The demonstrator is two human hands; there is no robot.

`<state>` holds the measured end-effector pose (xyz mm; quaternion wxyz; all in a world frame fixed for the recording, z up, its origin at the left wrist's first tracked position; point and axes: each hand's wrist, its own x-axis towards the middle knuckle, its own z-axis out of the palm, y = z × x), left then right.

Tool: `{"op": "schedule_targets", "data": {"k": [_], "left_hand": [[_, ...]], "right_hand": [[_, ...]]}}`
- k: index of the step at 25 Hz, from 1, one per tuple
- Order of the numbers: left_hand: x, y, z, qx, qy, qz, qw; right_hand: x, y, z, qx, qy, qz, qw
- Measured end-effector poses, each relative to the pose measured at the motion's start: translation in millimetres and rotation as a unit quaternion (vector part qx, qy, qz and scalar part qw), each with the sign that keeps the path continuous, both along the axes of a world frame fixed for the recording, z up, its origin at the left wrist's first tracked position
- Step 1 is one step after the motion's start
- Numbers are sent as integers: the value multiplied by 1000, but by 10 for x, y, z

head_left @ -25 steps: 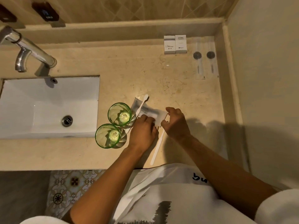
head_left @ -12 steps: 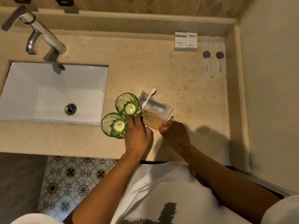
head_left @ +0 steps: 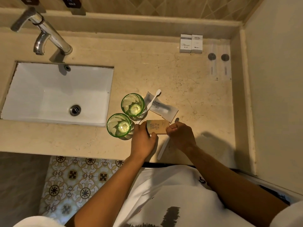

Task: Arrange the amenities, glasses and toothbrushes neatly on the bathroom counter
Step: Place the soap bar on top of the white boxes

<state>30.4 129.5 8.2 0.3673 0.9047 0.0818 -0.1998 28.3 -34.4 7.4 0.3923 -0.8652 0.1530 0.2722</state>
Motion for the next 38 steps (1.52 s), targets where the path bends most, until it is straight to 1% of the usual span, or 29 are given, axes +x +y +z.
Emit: {"op": "schedule_targets", "data": {"k": [1,2,3,6,9,11,14,18,23,27,30,32,36,38], "left_hand": [[-7,11,7,-8,7,9,1000],[-15,15,24,-14,7,14,1000],[-28,14,49,-20,1,15,1000],[-54,-14,154,-45,-29,1,999],[1,-85,208,-59,-54,-42,996],[118,-186,212,-63,-54,-73,994],[395,-398,232,-69,-57,-85,992],[880,-705,244,-54,-80,-85,992],[1587,-1058,180,-67,-72,-23,995],[2157,-1313,128,-79,-91,9,993],[2639,-1547,93,-81,-100,4,992],[2961,-1695,101,-86,-113,-17,990],[3446,-1841,75,-62,-135,-56,987],[3630,-1851,0,-47,-134,-59,988]], "right_hand": [[21,22,80,0,-22,-22,1000],[31,0,72,-42,-57,-51,996],[27,-30,54,-55,-63,-80,993],[2,-117,54,-8,-41,-142,989],[10,-249,100,39,-61,-215,974],[87,-343,153,55,-90,-247,963],[289,-488,181,44,-129,-242,961],[660,-709,159,46,-123,-272,953],[1287,-966,111,46,-115,-286,950],[1841,-1162,-13,73,-153,-312,935],[2318,-1331,-103,67,-170,-315,931],[2634,-1439,-123,58,-186,-314,929],[3108,-1608,-155,-17,-242,-279,929],[3258,-1643,-190,-26,-253,-261,931]]}}
